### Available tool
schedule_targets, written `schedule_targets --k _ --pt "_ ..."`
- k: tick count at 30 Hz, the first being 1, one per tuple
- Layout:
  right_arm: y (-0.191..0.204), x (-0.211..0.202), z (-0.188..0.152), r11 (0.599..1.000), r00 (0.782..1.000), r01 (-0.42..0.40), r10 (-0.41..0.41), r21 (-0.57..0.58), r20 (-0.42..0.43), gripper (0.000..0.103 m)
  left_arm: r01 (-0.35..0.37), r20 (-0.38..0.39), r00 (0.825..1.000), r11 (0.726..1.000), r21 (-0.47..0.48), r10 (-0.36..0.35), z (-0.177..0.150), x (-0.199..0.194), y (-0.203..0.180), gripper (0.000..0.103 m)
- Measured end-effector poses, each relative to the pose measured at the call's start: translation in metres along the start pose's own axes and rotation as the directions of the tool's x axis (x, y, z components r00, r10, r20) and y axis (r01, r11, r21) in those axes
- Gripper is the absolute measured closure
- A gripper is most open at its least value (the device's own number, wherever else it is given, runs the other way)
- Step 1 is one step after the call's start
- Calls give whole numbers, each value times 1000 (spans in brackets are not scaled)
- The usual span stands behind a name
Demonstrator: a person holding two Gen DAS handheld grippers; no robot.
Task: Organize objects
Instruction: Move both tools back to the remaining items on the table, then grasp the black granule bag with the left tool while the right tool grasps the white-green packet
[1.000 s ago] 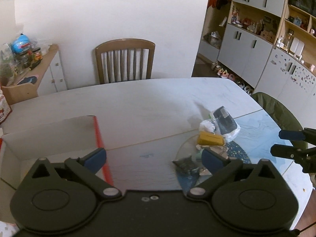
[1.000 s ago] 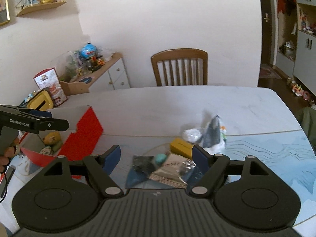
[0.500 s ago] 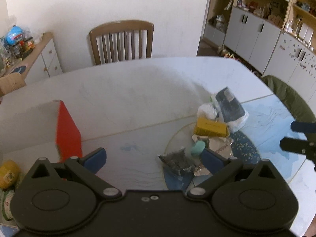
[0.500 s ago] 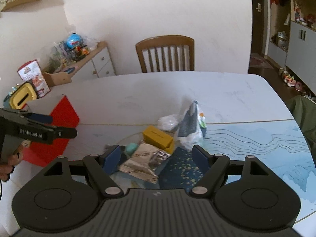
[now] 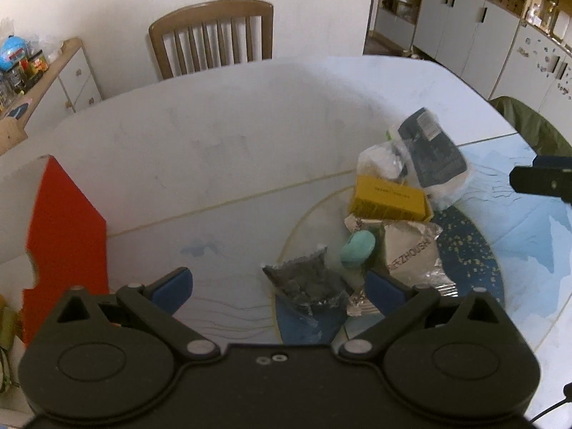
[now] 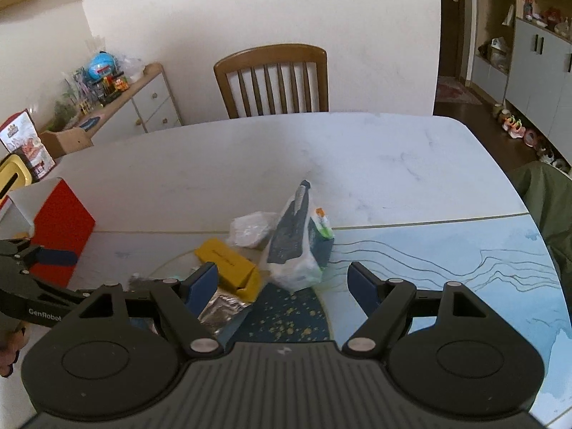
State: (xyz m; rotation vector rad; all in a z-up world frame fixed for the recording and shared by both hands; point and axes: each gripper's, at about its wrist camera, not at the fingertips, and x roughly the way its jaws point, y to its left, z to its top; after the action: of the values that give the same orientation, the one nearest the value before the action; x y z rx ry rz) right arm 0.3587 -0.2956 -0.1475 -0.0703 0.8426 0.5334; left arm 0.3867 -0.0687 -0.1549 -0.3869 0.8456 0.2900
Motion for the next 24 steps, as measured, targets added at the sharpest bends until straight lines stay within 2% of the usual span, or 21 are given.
schedule_targets --k 10,11,22,24 --pt "-17 40 16 1000 999 22 -22 14 -32 24 -33 -47 998 998 -47 31 3 30 -4 1" --pt "-19 44 19 1000 999 25 -25 18 -34 24 -84 -38 996 990 -111 80 3 31 -3 1" --pt "-25 94 21 997 996 29 -22 72 -89 24 -105 -53 994 980 -171 98 -1 44 -2 1" --pt "-25 99 21 997 996 25 -18 78 -87 28 -108 -51 994 980 -169 100 -3 45 -3 4"
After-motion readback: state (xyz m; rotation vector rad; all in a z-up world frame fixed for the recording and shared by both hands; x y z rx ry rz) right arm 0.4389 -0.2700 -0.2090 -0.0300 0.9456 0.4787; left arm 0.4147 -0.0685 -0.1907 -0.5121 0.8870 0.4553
